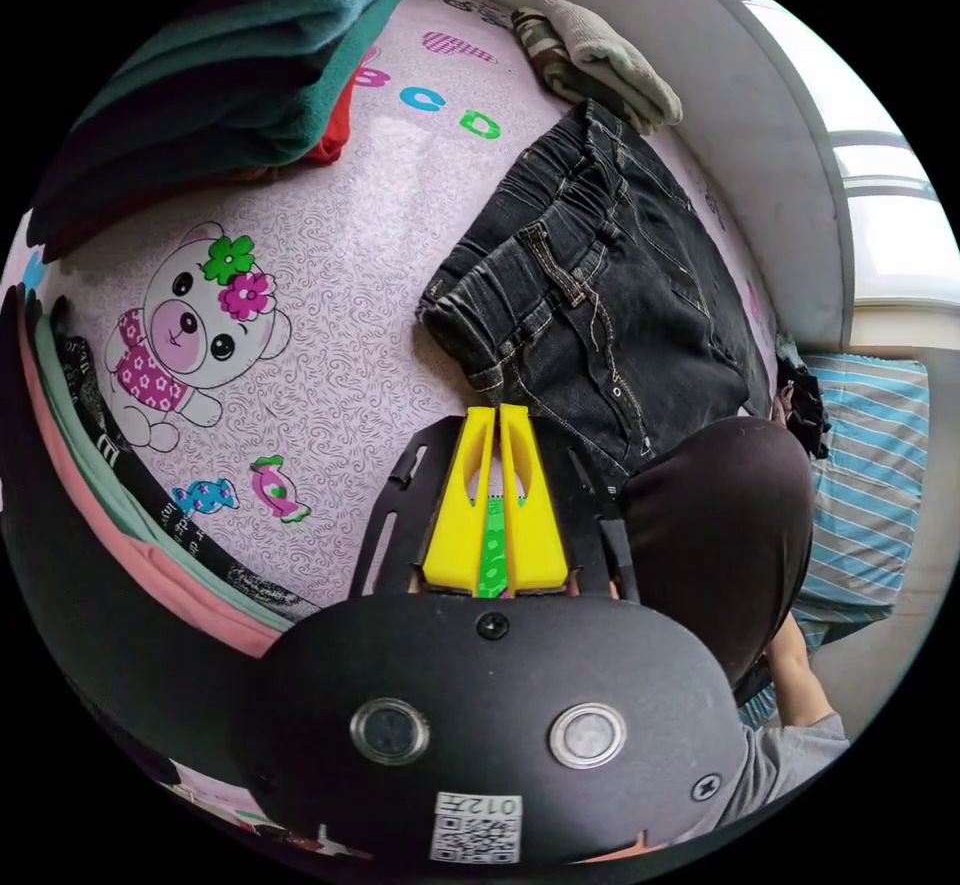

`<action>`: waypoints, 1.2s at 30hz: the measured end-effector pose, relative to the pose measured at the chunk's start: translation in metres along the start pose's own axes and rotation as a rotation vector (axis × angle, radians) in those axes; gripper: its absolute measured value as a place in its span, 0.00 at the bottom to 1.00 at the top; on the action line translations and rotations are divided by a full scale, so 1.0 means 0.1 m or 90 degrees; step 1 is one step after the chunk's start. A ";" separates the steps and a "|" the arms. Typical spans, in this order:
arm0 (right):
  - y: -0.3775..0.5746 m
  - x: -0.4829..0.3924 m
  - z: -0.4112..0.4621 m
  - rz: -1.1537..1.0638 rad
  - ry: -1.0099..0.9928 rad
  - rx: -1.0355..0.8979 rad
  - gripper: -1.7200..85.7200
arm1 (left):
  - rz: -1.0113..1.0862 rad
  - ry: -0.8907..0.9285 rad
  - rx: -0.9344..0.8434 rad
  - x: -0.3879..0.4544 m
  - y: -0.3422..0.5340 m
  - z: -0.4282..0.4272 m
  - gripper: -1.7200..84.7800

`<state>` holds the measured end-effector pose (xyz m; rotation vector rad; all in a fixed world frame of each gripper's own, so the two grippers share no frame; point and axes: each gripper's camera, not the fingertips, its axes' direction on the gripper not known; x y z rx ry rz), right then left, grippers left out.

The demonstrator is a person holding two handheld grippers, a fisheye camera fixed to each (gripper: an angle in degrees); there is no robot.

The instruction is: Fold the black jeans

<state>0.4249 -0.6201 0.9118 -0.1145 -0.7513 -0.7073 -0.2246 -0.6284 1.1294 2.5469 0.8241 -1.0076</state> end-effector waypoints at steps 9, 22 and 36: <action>0.09 -0.24 0.10 0.019 0.027 -0.022 0.07 | 0.068 0.025 0.067 0.10 0.40 -0.34 0.03; 0.66 -1.84 0.03 -0.117 0.268 0.241 0.07 | 0.394 0.058 0.197 2.72 -0.19 -0.44 0.03; 0.27 -4.07 1.11 -0.326 -0.076 0.116 0.07 | 0.410 -0.020 0.053 3.71 -0.96 1.60 0.03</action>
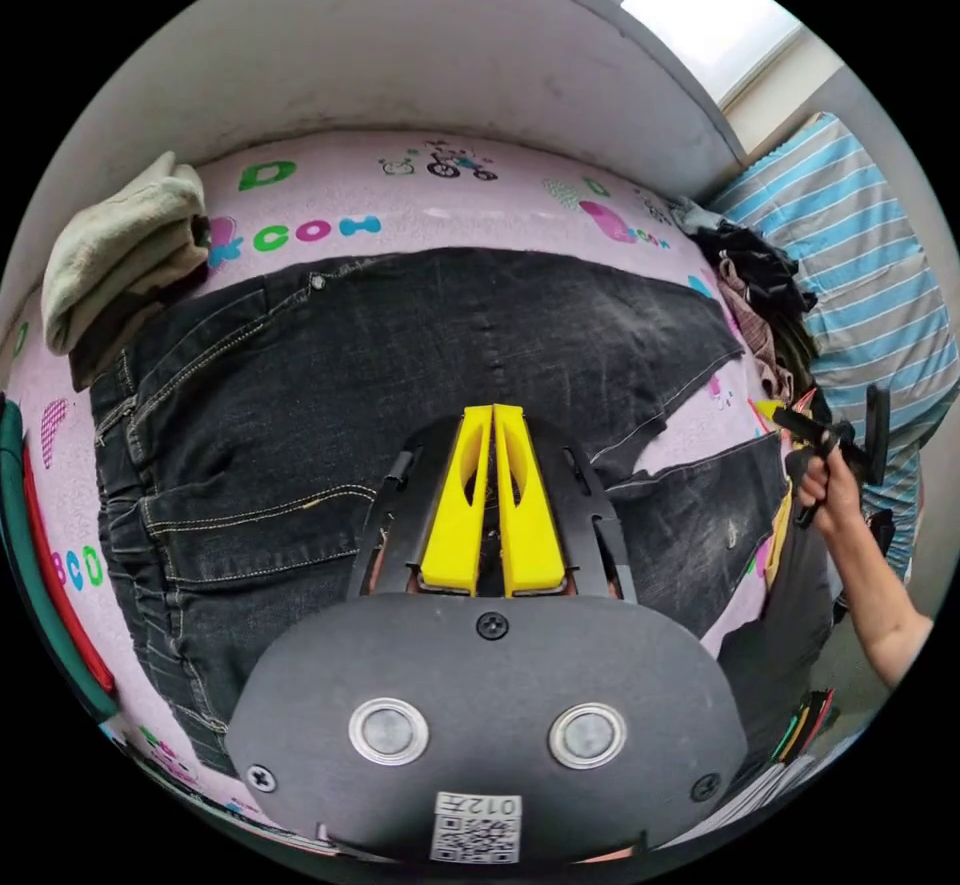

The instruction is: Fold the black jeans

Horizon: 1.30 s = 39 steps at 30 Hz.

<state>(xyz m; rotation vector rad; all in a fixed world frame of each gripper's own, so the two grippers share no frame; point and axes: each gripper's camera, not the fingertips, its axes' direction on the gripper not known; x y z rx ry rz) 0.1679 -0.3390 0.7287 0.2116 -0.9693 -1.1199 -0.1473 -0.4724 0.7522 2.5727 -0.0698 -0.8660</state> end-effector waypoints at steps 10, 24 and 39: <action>-0.84 -1.28 1.67 -0.178 0.080 -0.107 0.02 | 0.020 -0.002 -0.058 -0.08 -0.23 0.42 0.03; -1.51 -1.63 2.29 -0.210 0.110 -0.129 0.01 | -0.005 -0.081 -0.007 0.12 -0.41 0.56 0.02; -1.36 0.67 1.57 0.244 0.225 0.059 0.01 | 0.122 0.002 -0.048 0.55 -0.60 0.95 0.03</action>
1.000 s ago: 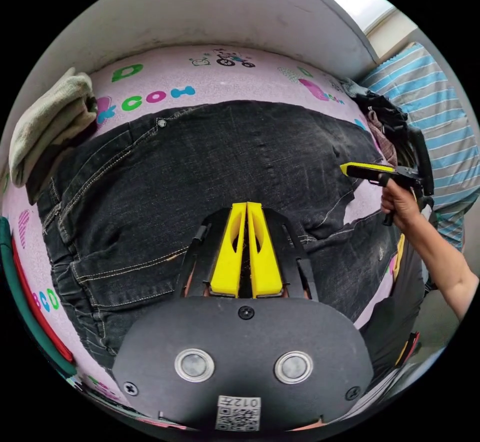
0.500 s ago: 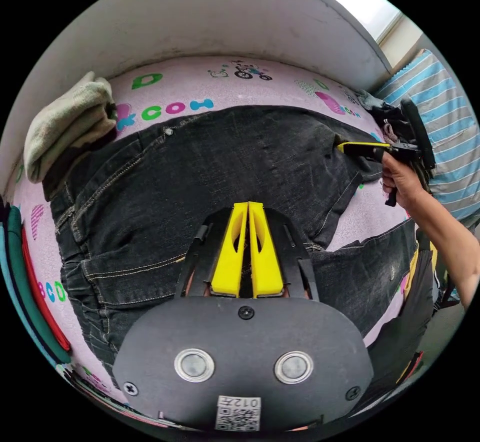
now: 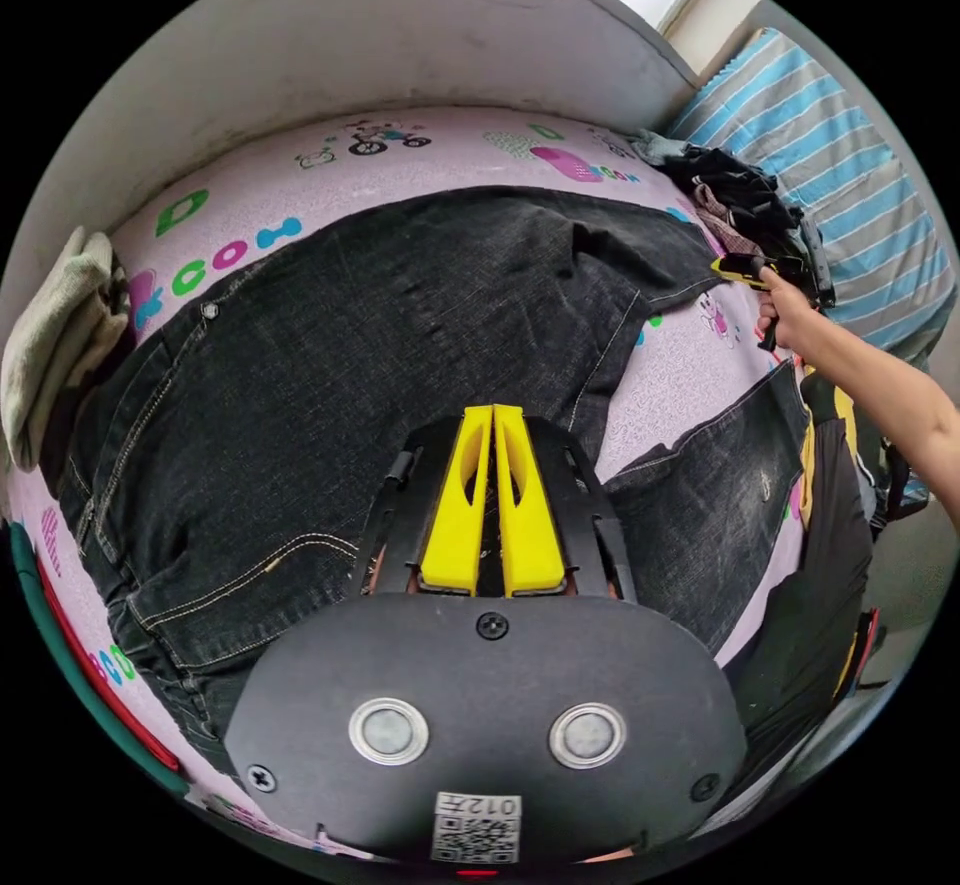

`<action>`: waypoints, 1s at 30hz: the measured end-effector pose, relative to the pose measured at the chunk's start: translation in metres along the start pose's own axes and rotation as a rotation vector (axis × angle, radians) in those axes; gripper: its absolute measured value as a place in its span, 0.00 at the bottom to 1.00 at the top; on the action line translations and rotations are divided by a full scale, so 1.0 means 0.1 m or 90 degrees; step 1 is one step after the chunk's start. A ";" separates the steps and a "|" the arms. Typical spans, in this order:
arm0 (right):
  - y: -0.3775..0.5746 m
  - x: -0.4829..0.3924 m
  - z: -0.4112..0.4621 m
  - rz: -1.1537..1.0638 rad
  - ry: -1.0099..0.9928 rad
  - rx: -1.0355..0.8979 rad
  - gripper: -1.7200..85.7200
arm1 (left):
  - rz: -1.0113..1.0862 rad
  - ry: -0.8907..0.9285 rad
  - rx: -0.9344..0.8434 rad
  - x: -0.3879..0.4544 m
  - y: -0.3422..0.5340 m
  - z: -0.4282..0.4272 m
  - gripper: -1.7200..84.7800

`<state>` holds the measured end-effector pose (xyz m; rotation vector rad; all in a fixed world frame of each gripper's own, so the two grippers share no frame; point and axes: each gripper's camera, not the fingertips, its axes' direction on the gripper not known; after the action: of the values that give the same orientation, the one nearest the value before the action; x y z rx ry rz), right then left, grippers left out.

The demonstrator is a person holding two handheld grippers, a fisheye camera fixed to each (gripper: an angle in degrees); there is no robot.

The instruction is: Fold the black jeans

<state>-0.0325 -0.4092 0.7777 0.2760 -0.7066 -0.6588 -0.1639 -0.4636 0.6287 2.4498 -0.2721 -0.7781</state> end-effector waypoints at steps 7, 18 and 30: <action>-0.52 0.45 0.39 0.039 -0.002 -0.010 0.01 | 0.014 -0.010 -0.007 -0.04 -0.05 0.07 0.03; -1.34 0.06 0.90 -0.086 0.060 0.000 0.01 | 0.016 0.011 0.008 -0.21 -0.04 0.11 0.03; -0.65 -1.20 0.65 -0.365 -0.158 -0.020 0.01 | -0.076 -0.075 0.078 -0.64 0.14 -0.20 0.03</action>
<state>-0.1751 -0.3836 0.7353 0.3754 -0.8600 -1.2645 -0.2043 -0.4444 0.6806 2.5572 -0.2238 -0.9862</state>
